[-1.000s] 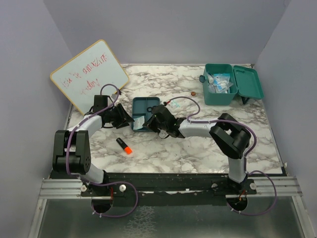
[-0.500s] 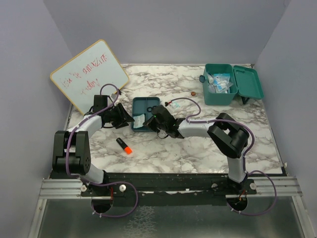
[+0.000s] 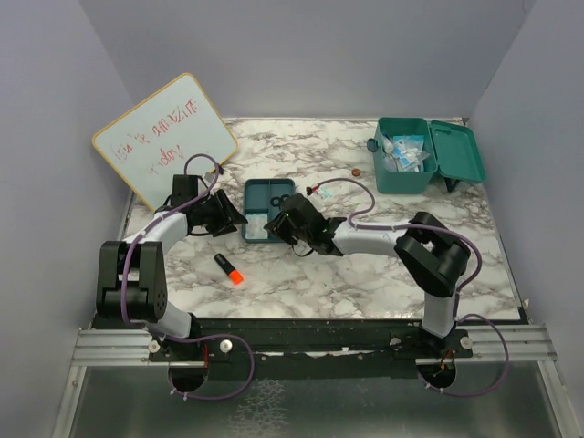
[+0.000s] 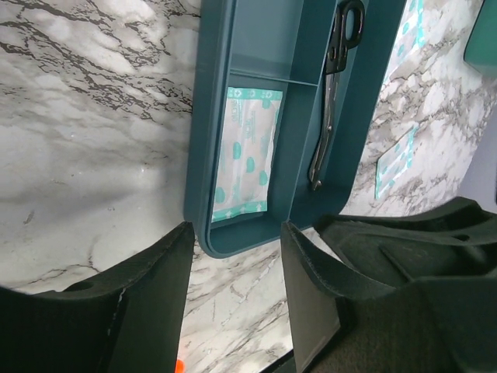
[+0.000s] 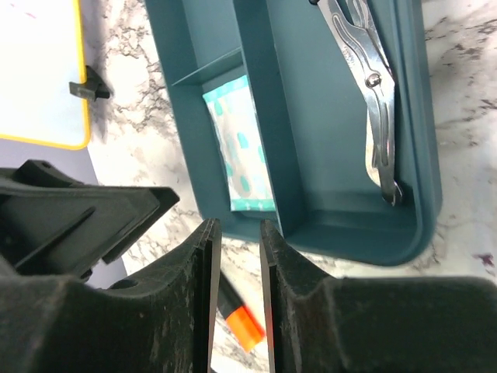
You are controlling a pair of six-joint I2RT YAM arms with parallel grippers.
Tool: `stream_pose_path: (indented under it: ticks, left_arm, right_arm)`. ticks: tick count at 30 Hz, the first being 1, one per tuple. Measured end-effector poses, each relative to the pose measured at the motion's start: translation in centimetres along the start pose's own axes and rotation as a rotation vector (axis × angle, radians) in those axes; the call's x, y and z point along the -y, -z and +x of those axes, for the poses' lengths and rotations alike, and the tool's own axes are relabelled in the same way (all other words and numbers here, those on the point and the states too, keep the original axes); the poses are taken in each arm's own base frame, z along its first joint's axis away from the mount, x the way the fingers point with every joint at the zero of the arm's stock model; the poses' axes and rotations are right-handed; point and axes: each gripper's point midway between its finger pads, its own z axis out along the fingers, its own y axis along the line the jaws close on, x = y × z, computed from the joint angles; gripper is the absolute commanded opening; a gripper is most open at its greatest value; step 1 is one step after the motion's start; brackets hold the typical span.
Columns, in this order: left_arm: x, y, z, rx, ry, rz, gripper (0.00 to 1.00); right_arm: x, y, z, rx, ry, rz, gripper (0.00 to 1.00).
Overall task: Organize the medicine kit
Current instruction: Place the medical item at the medicine box compartment.
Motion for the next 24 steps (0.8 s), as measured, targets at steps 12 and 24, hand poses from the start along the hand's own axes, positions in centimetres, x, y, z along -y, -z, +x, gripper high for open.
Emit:
stream_pose_path:
  ticks: [12,24]
  left_arm:
    - [0.7,0.8,-0.1,0.018,-0.054,0.013,0.58]
    - [7.5,4.2,0.2,0.156,-0.355,0.086,0.66]
  right_arm:
    - [-0.4,5.5,-3.0,0.074,0.139,0.026,0.41]
    - [8.6,11.5,-10.3,0.186,0.185,0.282,0.48]
